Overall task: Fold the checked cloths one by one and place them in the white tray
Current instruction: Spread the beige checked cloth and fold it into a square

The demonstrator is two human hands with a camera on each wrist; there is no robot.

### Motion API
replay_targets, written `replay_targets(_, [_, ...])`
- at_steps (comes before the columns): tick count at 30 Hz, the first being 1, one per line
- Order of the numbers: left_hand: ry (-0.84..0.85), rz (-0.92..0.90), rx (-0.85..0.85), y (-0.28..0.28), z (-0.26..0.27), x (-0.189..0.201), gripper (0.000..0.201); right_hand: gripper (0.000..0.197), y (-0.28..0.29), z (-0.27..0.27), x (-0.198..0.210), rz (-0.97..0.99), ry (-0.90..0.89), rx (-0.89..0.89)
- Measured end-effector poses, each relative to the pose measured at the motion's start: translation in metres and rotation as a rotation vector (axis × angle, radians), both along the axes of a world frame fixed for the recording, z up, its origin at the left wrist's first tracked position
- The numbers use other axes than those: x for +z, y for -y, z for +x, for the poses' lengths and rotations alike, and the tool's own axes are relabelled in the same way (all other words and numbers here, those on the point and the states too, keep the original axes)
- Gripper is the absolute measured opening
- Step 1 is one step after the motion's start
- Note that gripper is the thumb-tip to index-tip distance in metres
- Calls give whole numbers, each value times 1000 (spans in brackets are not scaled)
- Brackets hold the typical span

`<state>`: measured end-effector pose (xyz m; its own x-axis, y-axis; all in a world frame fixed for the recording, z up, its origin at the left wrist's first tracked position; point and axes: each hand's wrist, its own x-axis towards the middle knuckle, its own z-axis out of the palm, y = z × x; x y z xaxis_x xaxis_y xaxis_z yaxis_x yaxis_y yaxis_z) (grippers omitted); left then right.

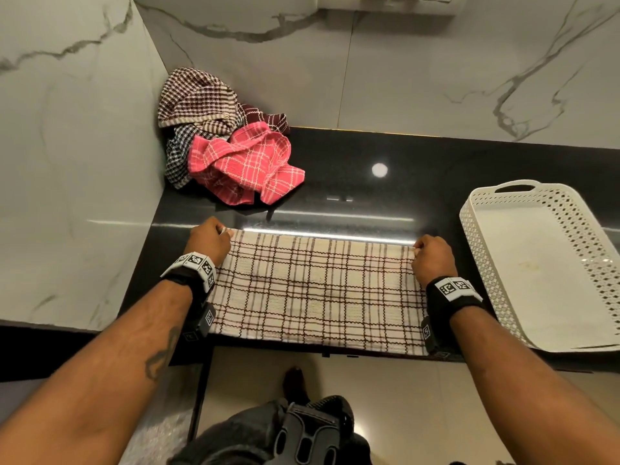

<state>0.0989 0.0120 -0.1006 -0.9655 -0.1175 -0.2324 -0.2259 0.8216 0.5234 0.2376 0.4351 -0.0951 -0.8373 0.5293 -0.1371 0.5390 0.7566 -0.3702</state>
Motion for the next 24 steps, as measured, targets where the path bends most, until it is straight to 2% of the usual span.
replay_targets(6, [18, -59, 7, -6, -1, 4, 19, 18, -7, -35, 10, 37, 88, 98])
replay_targets(9, [-20, -92, -9, -15, 3, 14, 27, 21, -4, -55, 21, 48, 134, 125])
replay_targets(11, [-188, -266, -128, -23, 12, 21, 33, 31, 15, -56, 27, 171, 142, 112])
replay_targets(13, [-343, -410, -341, -42, 25, 30, 30, 37, 53, -53, 29, 283, 72, 176])
replay_targets(15, [-279, -322, -630, -70, 43, 31, 40, 42, 100, -50, 23, 165, 24, 366])
replay_targets(16, [-175, -292, -782, -83, 50, 26, 48, 49, 123, -49, 17, 77, 76, 484])
replay_targets(18, [-37, -387, -1025, -98, 55, 10, 60, 65, 153, -48, 1, -2, 260, 670])
replay_targets(19, [-3, -456, -1079, -98, 55, 2, 64, 69, 157, -49, -6, 6, 327, 712])
replay_targets(21, [32, -512, -1058, -80, 50, -11, 72, 74, 142, -47, -17, 53, 400, 721])
replay_targets(24, [3, -513, -945, -33, 45, -16, 77, 82, 86, -30, -23, 83, 449, 563])
